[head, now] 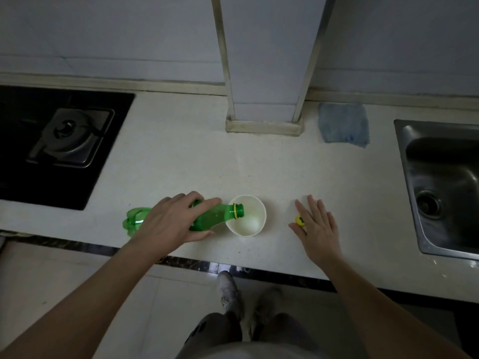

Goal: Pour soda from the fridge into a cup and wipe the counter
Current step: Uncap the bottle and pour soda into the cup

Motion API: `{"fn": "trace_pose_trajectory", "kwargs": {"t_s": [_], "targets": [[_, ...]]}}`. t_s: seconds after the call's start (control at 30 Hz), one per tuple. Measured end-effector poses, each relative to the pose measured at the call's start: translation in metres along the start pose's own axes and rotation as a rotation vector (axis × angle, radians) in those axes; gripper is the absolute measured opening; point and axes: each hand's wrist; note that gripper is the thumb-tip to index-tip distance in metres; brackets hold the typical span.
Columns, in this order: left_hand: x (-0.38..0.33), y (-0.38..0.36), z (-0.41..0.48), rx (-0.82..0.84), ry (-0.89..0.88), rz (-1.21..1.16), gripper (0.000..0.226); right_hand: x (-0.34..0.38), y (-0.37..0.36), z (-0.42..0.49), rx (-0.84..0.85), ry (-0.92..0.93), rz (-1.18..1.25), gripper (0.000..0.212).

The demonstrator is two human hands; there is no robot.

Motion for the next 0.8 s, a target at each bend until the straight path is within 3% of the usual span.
{"fn": "trace_pose_trajectory", "kwargs": {"t_s": [0.8], "targets": [[0.013,0.008,0.001,0.021,-0.069,0.157,0.069,-0.003,-0.010,0.000,-0.044,0.029,-0.060,0.067]]}}
Point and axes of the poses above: each hand's wrist, its own z-axis towards the middle knuckle, its own y-axis out of the back of the hand, x = y × z, and after that the axes turned 2 degrees about -z, right-handed
